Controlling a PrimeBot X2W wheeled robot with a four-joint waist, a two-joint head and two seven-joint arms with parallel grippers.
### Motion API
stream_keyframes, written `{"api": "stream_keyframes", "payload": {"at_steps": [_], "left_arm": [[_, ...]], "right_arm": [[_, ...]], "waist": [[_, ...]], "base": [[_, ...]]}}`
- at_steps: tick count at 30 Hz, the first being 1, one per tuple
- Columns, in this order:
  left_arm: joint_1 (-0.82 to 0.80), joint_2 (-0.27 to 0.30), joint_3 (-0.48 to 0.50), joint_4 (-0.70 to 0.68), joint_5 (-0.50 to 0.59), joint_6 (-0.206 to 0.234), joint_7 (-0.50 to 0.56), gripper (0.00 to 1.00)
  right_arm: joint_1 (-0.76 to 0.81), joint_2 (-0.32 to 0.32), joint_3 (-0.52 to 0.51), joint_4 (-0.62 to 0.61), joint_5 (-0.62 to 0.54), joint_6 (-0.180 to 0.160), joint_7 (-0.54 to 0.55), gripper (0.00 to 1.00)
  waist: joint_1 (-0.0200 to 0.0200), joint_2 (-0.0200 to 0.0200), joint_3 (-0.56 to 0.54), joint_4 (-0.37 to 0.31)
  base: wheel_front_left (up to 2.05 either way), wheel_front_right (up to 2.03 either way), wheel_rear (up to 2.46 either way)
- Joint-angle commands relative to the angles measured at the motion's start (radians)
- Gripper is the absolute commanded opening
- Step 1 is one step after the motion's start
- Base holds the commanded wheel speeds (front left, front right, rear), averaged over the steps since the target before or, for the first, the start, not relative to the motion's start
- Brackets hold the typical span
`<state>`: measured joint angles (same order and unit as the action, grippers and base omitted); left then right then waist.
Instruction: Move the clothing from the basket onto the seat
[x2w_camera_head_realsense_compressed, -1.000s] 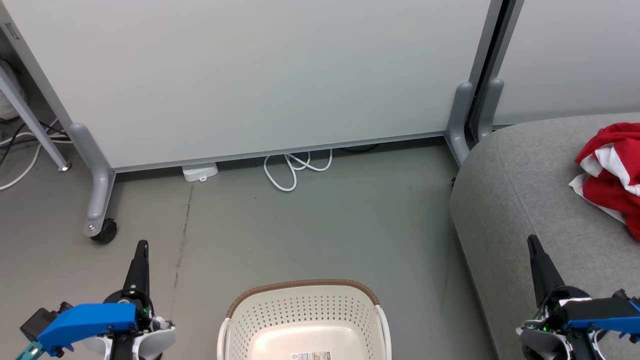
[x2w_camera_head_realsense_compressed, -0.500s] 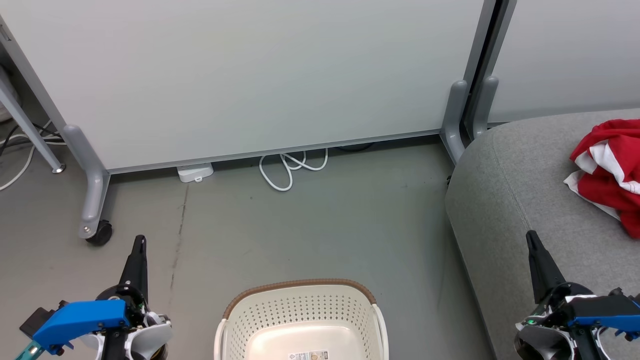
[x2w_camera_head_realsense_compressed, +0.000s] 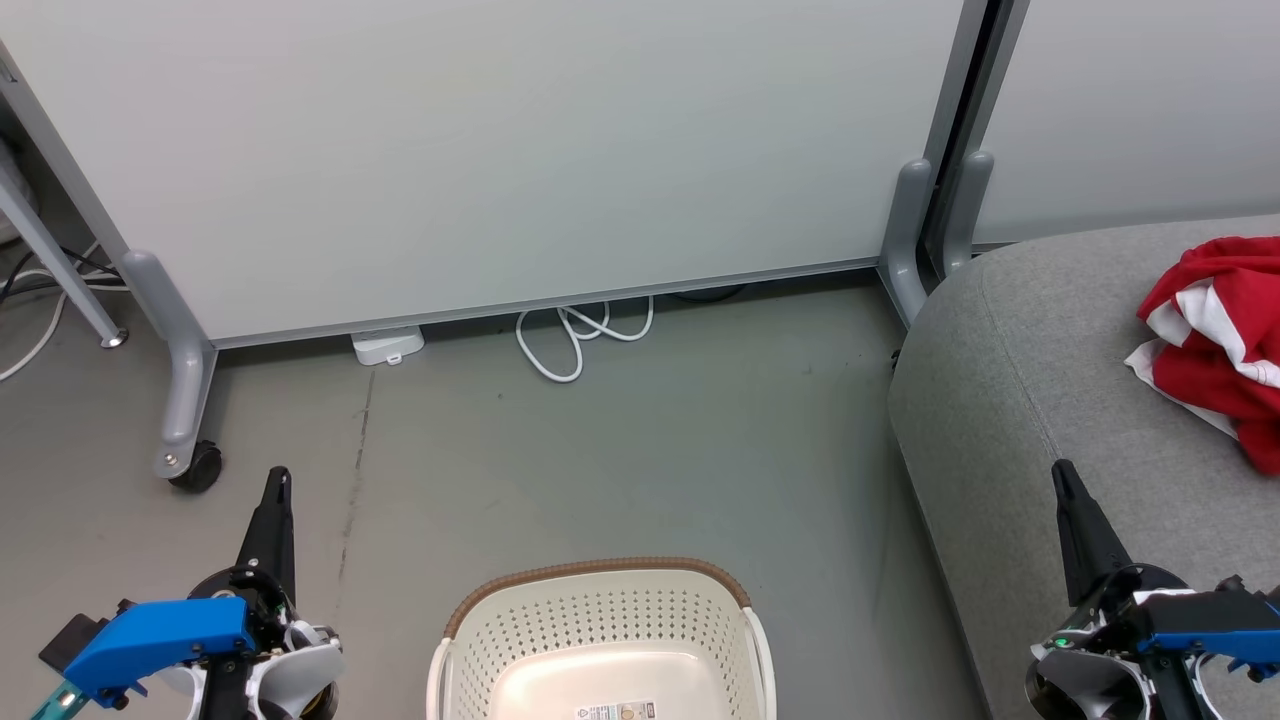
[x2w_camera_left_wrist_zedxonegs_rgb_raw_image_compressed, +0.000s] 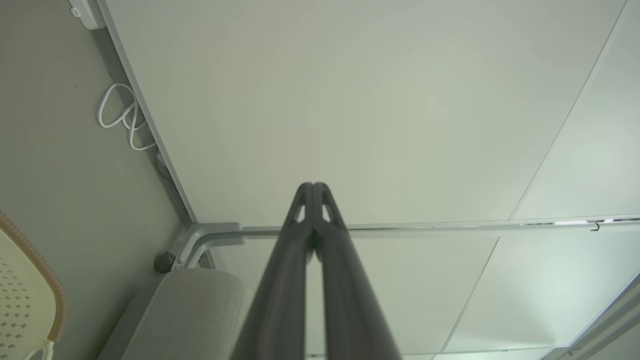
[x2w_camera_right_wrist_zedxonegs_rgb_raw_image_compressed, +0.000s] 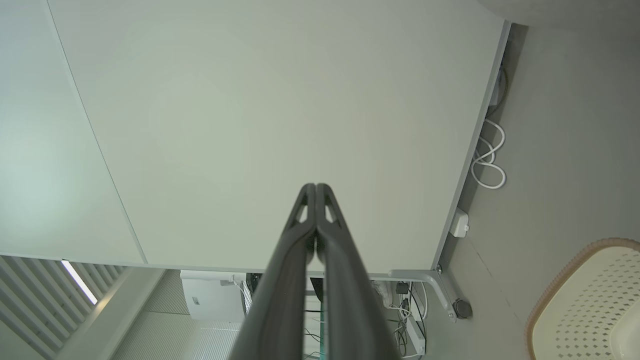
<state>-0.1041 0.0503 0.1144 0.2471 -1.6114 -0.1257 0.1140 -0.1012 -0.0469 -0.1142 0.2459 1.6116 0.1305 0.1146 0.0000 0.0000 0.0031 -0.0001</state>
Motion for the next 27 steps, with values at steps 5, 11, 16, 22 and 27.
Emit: {"api": "stream_keyframes", "payload": {"at_steps": [5,11,16,22,27], "left_arm": [[-0.009,0.000,0.002,-0.004,-0.002,-0.009,0.004,0.00],[-0.009,0.000,0.002,-0.004,-0.002,-0.009,0.004,0.00],[-0.009,0.000,0.002,-0.004,-0.002,-0.009,0.004,0.00],[-0.009,0.000,0.002,-0.004,-0.002,-0.009,0.004,0.00],[-0.009,0.000,0.002,-0.004,-0.002,-0.009,0.004,0.00]], "right_arm": [[-0.014,-0.006,0.000,-0.003,0.003,0.000,0.003,0.00],[-0.014,-0.006,0.000,-0.003,0.003,0.000,0.003,0.00],[-0.014,-0.006,0.001,-0.003,0.003,0.000,0.003,0.00],[-0.014,-0.006,0.001,-0.003,0.003,0.000,0.003,0.00],[-0.014,-0.006,0.001,-0.003,0.003,0.000,0.003,0.00]], "waist": [[0.0000,0.0000,0.000,0.000],[0.0000,0.0000,0.000,0.000],[0.0000,0.0000,0.000,0.000],[0.0000,0.0000,0.000,0.000],[0.0000,0.0000,0.000,0.000]], "base": [[0.00,0.00,0.00],[0.00,0.00,0.00],[0.00,0.00,0.00],[0.00,0.00,0.00],[0.00,0.00,0.00]]}}
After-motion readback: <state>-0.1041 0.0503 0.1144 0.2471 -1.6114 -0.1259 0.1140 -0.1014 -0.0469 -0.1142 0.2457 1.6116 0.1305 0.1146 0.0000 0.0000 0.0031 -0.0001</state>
